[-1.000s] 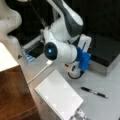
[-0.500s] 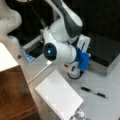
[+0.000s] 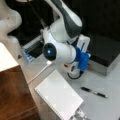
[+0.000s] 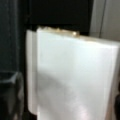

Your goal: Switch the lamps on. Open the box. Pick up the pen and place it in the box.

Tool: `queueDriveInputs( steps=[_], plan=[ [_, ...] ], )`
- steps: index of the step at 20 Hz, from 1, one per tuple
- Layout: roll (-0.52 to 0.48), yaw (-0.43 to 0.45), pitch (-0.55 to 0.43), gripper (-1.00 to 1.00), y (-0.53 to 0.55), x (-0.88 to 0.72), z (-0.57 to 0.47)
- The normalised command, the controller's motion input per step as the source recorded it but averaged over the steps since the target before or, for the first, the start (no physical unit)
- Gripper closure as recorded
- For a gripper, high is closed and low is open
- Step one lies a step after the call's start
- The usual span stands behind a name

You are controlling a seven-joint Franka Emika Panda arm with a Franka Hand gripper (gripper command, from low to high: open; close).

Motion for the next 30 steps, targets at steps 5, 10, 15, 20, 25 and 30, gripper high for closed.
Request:
queueDriveInputs(
  steps=[5,10,15,20,25,30],
  plan=[
    [0.121,-0.135,-0.064,1.0,0.08,-0.13,-0.06],
    [0.074,-0.141,-0.012,1.0,0.04,-0.1,-0.19],
    [0.058,-0.161,0.022,1.0,0.06,-0.01,-0.17],
    [0.027,-0.178,0.061,1.0,0.1,0.05,-0.1],
    [0.017,-0.144,0.072,1.0,0.13,0.1,0.04],
    [-0.024,-0.082,0.072,1.0,0.18,0.11,0.2]
  ],
)
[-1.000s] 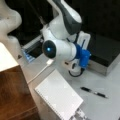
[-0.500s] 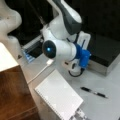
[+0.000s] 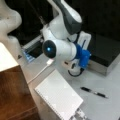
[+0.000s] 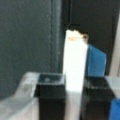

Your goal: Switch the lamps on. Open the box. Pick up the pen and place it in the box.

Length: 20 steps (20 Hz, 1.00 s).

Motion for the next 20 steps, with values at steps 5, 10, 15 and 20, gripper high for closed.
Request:
queueDriveInputs(
  steps=[5,10,15,20],
  plan=[
    [-0.082,-0.035,0.097,1.0,0.26,0.11,0.34],
    [-0.172,0.074,0.074,1.0,0.3,0.13,0.38],
    [-0.195,0.179,0.048,1.0,0.29,0.16,0.37],
    [-0.227,0.311,0.09,1.0,0.27,0.14,0.42]
  ],
)
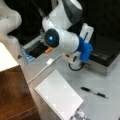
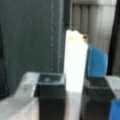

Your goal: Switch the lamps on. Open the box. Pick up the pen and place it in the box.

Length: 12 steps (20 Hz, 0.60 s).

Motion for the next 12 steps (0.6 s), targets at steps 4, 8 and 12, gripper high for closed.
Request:
queueDriveInputs(
  steps=[4,8,12],
  plan=[
    [-0.172,0.403,0.115,1.0,0.33,0.08,0.42],
    [-0.124,0.388,0.121,1.0,0.41,0.11,0.29],
    [-0.121,0.311,0.127,1.0,0.51,0.18,0.2]
  ],
)
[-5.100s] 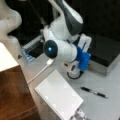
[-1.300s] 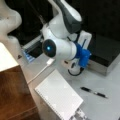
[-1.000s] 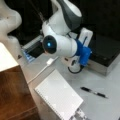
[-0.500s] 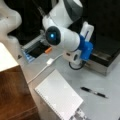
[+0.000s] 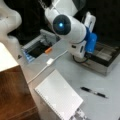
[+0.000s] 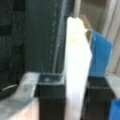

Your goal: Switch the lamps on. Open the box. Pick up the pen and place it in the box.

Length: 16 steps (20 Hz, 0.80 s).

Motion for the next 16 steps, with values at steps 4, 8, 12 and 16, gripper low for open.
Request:
queueDriveInputs(
  steps=[4,8,12,16],
  plan=[
    [-0.116,0.29,0.137,1.0,0.59,0.21,0.26],
    [-0.103,0.259,0.137,1.0,0.64,0.21,0.31],
    [-0.114,0.214,0.138,1.0,0.62,0.2,0.26],
    [-0.085,0.157,0.135,1.0,0.6,0.17,0.24]
  ],
)
